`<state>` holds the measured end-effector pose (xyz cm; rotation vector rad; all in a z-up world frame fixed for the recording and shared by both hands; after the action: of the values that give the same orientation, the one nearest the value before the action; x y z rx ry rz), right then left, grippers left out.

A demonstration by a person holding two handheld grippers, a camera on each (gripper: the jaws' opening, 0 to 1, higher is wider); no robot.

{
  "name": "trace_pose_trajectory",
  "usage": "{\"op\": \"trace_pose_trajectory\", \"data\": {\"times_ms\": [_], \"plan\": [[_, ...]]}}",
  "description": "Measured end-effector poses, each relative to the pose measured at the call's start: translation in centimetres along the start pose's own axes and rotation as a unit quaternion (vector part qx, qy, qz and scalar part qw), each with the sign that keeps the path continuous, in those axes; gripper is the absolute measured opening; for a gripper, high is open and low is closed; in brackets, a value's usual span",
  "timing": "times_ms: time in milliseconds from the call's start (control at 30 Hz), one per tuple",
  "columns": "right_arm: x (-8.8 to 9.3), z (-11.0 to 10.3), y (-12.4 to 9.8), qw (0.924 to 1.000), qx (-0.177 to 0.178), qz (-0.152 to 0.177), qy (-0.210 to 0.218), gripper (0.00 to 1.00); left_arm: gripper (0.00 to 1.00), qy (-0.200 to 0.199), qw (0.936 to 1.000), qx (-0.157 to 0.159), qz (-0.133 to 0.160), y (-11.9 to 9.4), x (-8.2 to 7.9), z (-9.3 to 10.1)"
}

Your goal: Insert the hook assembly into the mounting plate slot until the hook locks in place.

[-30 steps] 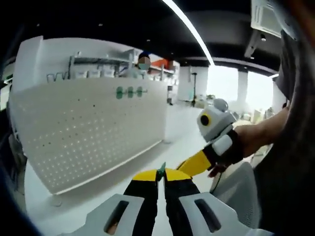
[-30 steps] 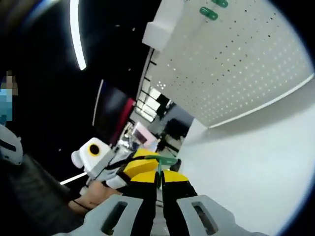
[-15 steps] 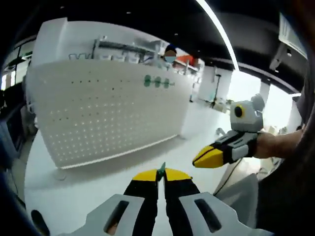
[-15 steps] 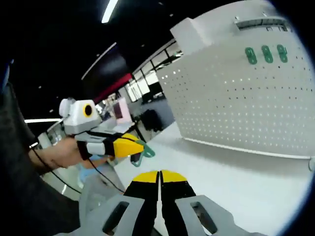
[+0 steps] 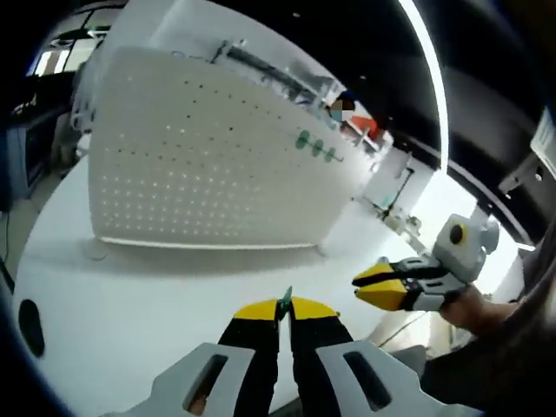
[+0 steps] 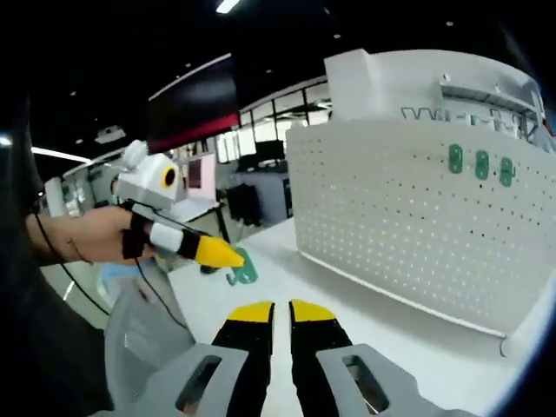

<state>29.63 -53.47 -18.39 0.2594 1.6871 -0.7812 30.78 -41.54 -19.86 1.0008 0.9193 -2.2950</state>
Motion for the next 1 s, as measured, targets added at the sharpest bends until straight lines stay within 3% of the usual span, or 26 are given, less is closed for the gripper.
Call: {"op": "trace_pose_trajectory", "data": {"times_ms": [167, 333, 467, 667, 867, 1000], "plan": [[0.1, -1.9, 1.1, 0.9989, -0.04, -0.003, 0.025, 0.07, 0.03, -0.01, 0.9999, 0.004, -0.002, 0.3, 0.3, 0.7], [0.1, -2.8, 1.9, 0.9989, -0.046, -0.009, -0.002, 0.08, 0.03, -0.034, 0.9993, 0.016, -0.004, 0.4, 0.3, 1.3], [-0.2, -2.5, 2.2, 0.9993, -0.037, 0.006, 0.003, 0.07, 0.02, -0.051, 0.9981, 0.032, -0.01, 0.5, 0.5, 1.9], [-0.5, -2.6, 2.2, 0.999, -0.032, 0.009, -0.031, 0.05, 0.03, -0.066, 0.9965, 0.053, 0.001, 0.6, 0.3, 2.6], [-0.8, -2.5, 2.3, 0.9985, -0.025, 0.018, -0.044, 0.05, 0.03, -0.063, 0.9967, 0.051, 0.006, 0.5, 0.0, 2.7], [-0.8, -2.5, 2.2, 0.9964, -0.013, 0.016, -0.083, 0.02, 0.03, -0.074, 0.9958, 0.055, 0.003, 0.5, 0.1, 2.7]]}}
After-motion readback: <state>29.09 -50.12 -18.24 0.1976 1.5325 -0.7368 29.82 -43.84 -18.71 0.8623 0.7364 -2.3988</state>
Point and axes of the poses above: the point that each gripper's makers call its tool centre point, and the gripper's own axes: y roughly forward along the fingers, z roughly to its right, x roughly out of its underside, the point moved 4 cm from there along -y, roughly backward along the fingers, and after that the axes turned 2 degrees about x, right-handed, at the moved point
